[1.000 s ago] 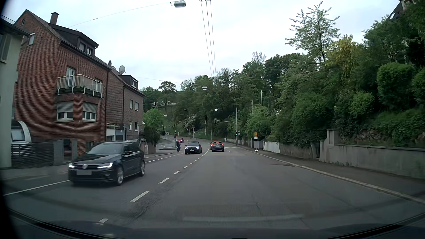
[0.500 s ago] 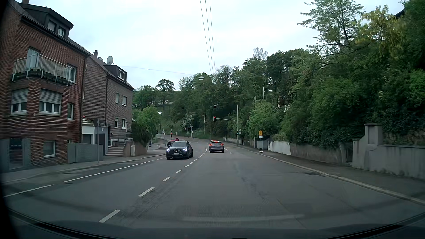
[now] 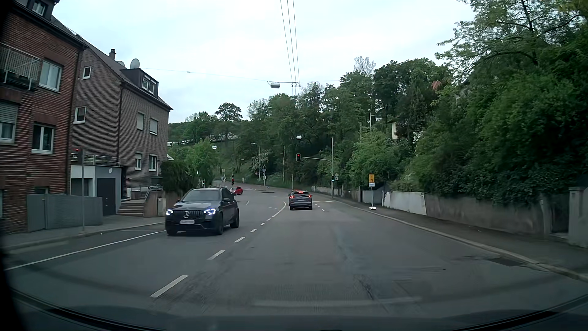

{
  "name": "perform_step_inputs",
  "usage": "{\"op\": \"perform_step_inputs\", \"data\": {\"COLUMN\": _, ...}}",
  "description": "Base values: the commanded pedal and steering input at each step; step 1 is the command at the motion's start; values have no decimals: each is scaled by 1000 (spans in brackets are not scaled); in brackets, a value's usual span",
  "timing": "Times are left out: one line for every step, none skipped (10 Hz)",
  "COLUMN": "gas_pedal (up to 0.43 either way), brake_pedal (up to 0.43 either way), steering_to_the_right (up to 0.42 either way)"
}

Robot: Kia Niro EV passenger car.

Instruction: Follow the waypoints while adhering to traffic rules and regulations

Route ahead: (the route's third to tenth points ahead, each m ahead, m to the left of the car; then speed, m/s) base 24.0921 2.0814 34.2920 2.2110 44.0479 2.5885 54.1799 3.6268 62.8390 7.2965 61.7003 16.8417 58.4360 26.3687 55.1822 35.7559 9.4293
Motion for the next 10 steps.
{"op": "perform_step_inputs", "data": {"gas_pedal": 0, "brake_pedal": 256, "steering_to_the_right": -4}}
{"op": "perform_step_inputs", "data": {"gas_pedal": 0, "brake_pedal": 268, "steering_to_the_right": -4}}
{"op": "perform_step_inputs", "data": {"gas_pedal": 0, "brake_pedal": 280, "steering_to_the_right": -5}}
{"op": "perform_step_inputs", "data": {"gas_pedal": 0, "brake_pedal": 287, "steering_to_the_right": -5}}
{"op": "perform_step_inputs", "data": {"gas_pedal": 0, "brake_pedal": 287, "steering_to_the_right": -6}}
{"op": "perform_step_inputs", "data": {"gas_pedal": 0, "brake_pedal": 287, "steering_to_the_right": -6}}
{"op": "perform_step_inputs", "data": {"gas_pedal": 0, "brake_pedal": 287, "steering_to_the_right": -6}}
{"op": "perform_step_inputs", "data": {"gas_pedal": 0, "brake_pedal": 287, "steering_to_the_right": -6}}
{"op": "perform_step_inputs", "data": {"gas_pedal": 0, "brake_pedal": 280, "steering_to_the_right": -6}}
{"op": "perform_step_inputs", "data": {"gas_pedal": 0, "brake_pedal": 287, "steering_to_the_right": -6}}
